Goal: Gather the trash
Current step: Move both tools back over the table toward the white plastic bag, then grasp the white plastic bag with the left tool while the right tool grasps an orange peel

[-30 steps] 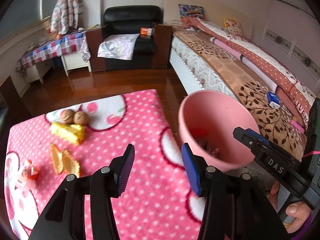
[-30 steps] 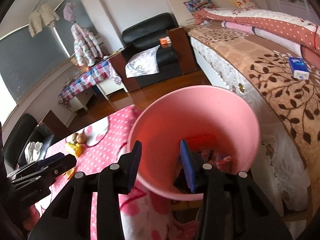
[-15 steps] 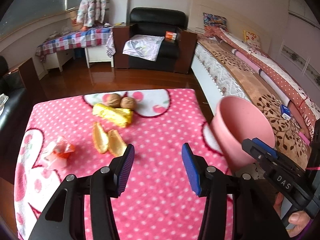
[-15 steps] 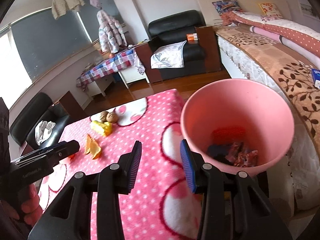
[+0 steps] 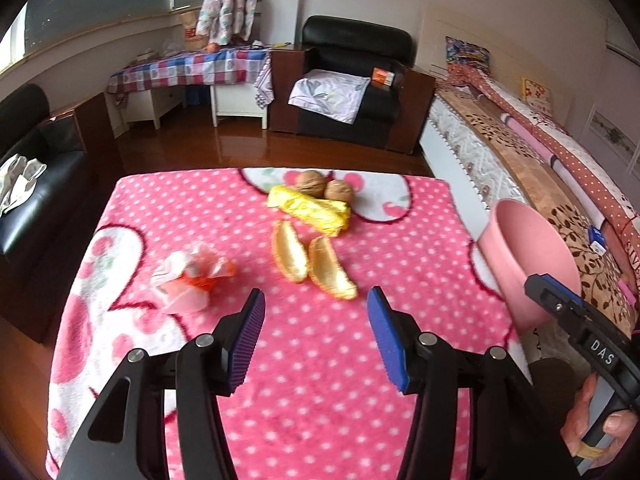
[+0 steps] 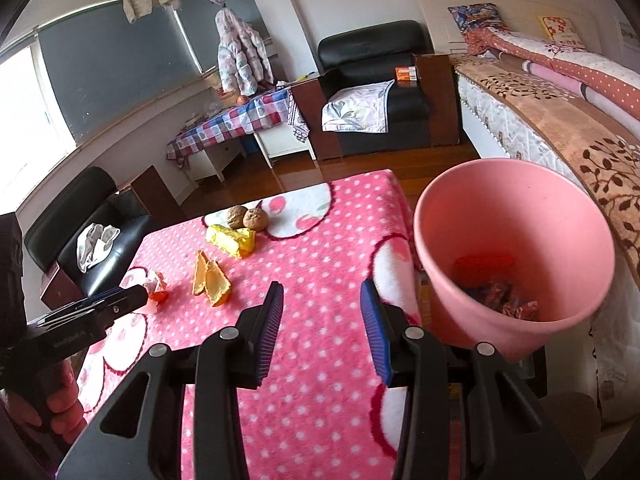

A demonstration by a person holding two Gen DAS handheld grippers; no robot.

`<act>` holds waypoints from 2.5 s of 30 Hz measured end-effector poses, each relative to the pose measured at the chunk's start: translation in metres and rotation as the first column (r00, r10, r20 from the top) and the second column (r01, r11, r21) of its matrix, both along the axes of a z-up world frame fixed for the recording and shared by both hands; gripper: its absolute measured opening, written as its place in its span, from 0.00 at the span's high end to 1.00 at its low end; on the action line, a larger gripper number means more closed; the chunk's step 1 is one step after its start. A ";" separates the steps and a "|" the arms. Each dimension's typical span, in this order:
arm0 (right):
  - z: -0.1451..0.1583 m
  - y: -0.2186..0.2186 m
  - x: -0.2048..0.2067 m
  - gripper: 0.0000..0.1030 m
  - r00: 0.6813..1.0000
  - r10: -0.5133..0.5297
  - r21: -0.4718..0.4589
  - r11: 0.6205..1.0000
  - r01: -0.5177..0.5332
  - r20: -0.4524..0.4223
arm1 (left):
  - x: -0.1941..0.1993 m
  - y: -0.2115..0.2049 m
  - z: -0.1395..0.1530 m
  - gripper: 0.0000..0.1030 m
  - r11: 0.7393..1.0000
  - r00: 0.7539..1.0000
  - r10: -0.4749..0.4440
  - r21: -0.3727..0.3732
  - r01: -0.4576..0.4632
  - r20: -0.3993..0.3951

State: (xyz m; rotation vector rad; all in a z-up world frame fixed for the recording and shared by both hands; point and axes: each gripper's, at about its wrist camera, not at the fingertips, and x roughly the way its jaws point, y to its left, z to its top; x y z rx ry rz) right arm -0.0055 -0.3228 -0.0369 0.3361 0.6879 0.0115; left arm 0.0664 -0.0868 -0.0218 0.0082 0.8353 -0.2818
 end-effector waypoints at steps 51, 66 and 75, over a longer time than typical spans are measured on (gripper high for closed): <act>-0.024 0.086 0.060 0.60 0.962 0.259 0.034 0.966 -0.257 -0.086 | 0.042 0.119 -0.037 0.47 0.957 0.960 0.266 -0.095 -0.273 -0.084; -0.048 0.122 0.097 0.60 0.947 0.261 0.027 0.965 -0.260 -0.189 | 0.072 0.121 -0.059 0.74 0.961 0.970 0.190 -0.174 -0.215 -0.149; -0.058 0.121 0.111 0.60 0.954 0.203 0.044 0.979 -0.198 -0.221 | 0.069 0.128 -0.058 0.76 0.966 0.977 0.144 -0.193 -0.174 -0.157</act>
